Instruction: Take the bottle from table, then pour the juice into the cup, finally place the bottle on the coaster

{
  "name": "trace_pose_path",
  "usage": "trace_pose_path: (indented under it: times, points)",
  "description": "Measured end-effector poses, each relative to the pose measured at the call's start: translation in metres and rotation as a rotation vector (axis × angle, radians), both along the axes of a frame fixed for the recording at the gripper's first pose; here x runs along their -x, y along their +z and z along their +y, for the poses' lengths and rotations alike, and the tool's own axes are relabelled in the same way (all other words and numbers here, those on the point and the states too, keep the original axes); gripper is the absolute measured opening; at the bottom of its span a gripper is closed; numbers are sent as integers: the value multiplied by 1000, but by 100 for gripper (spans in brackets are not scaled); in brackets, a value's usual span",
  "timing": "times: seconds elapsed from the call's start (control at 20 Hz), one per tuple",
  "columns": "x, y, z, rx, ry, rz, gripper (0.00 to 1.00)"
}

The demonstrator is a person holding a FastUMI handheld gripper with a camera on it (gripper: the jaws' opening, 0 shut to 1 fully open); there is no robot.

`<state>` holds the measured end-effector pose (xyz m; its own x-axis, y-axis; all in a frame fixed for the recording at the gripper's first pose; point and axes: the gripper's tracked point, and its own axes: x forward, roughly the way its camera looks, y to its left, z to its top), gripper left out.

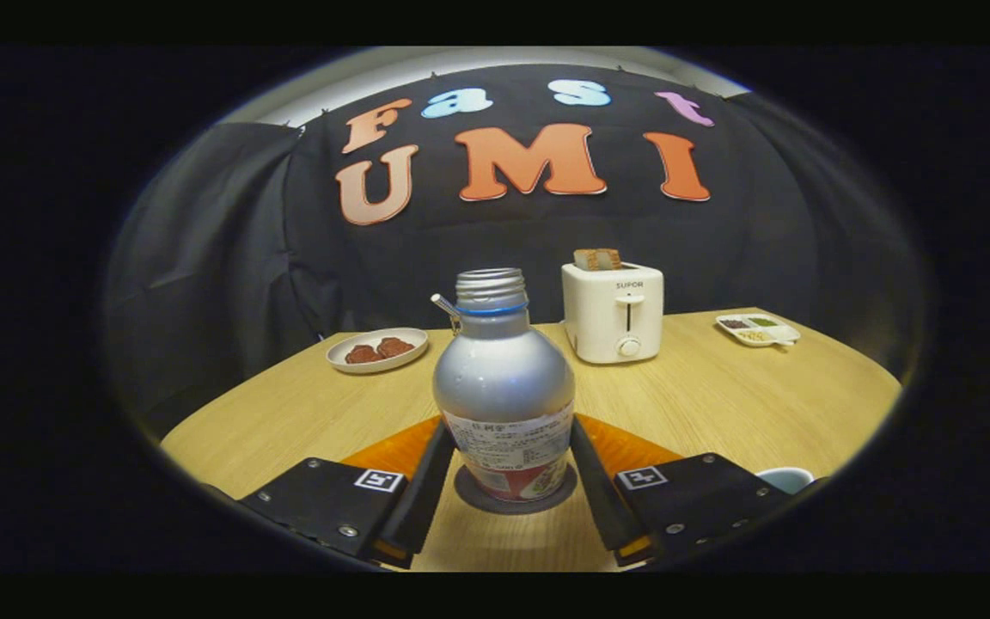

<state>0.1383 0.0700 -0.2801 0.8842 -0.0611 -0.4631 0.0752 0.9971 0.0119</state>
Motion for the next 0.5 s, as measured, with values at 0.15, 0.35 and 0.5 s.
trace_pose_path:
  times: [0.15, 0.35, 0.5]
  points:
    - [-1, -4, 0, -28, -16, -10, 77]
    - [0, -6, 2, -42, -22, -8, 80]
    - [3, -5, 3, -62, -24, 7, 81]
